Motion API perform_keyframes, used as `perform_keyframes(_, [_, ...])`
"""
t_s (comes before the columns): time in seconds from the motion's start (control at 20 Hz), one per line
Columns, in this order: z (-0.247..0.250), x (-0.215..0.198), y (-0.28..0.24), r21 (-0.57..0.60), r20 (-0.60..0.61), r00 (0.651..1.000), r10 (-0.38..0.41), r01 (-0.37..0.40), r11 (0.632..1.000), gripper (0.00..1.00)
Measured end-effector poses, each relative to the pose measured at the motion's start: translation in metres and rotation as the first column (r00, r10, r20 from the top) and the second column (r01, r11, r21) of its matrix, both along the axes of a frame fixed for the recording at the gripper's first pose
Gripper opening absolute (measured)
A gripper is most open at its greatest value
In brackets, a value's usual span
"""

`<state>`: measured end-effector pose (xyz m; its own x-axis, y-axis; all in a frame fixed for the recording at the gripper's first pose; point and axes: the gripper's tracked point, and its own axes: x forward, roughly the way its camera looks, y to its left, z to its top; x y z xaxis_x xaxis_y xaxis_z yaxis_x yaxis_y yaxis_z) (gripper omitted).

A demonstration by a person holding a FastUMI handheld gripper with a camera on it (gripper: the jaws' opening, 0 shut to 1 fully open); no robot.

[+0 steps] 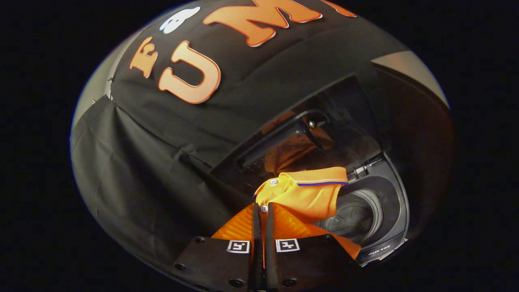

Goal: Put the clothes into the washing machine and then close the washing machine lid.

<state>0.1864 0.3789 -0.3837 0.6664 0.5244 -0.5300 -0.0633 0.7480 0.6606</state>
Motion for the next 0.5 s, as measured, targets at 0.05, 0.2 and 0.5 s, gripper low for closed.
perform_keyframes(0.05, [-0.019,0.007,0.001,-0.010,-0.014,1.000,-0.014,0.014,1.000,0.10])
perform_keyframes(0.2, [-0.068,0.024,-0.007,-0.055,-0.046,0.996,-0.071,0.068,0.996,0.10])
perform_keyframes(0.5, [-0.129,0.010,-0.016,-0.189,-0.091,0.993,-0.081,0.063,0.980,0.10])
